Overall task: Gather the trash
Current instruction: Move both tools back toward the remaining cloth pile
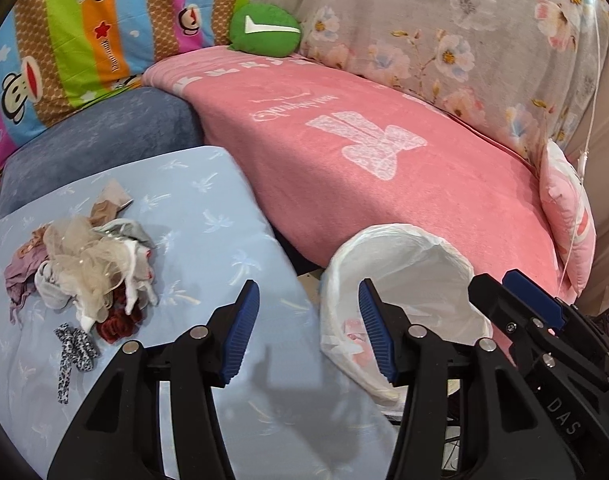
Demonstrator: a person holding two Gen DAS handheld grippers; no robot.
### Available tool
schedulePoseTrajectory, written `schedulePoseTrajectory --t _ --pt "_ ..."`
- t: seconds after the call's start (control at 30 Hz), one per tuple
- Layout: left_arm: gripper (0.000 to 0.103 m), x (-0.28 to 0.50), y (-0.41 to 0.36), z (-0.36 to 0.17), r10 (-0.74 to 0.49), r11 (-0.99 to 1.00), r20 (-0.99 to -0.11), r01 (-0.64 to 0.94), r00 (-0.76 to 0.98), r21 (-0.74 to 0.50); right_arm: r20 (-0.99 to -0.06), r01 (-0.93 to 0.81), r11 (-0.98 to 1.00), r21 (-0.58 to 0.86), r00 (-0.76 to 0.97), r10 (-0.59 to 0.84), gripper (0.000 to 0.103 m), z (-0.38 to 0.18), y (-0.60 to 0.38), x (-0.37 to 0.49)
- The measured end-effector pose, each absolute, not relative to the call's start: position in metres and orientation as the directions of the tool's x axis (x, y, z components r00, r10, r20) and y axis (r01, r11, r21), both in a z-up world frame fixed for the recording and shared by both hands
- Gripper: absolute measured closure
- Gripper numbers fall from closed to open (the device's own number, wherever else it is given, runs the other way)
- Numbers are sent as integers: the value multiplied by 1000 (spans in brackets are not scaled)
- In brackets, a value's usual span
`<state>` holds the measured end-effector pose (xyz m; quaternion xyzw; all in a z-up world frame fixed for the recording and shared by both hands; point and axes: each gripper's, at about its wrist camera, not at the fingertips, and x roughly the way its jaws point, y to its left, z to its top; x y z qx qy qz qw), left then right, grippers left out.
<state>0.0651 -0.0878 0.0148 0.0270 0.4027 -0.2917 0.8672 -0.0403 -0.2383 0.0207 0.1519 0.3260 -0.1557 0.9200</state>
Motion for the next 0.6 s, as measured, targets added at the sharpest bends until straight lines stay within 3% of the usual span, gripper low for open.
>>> schedulePoseTrajectory --t 0.07,0.13,0.6 --pt "39 69 -76 12 -468 844 -719 500 513 -193 -651 373 911 174 738 -178 56 19 -231 -36" --pt "37 74 -63 9 -457 858 -723 471 518 -205 -654 359 917 172 738 -166 56 18 -223 -32" --pt "35 107 27 -24 -314 944 -770 268 555 -192 -685 242 959 146 724 -78 52 4 -155 6"
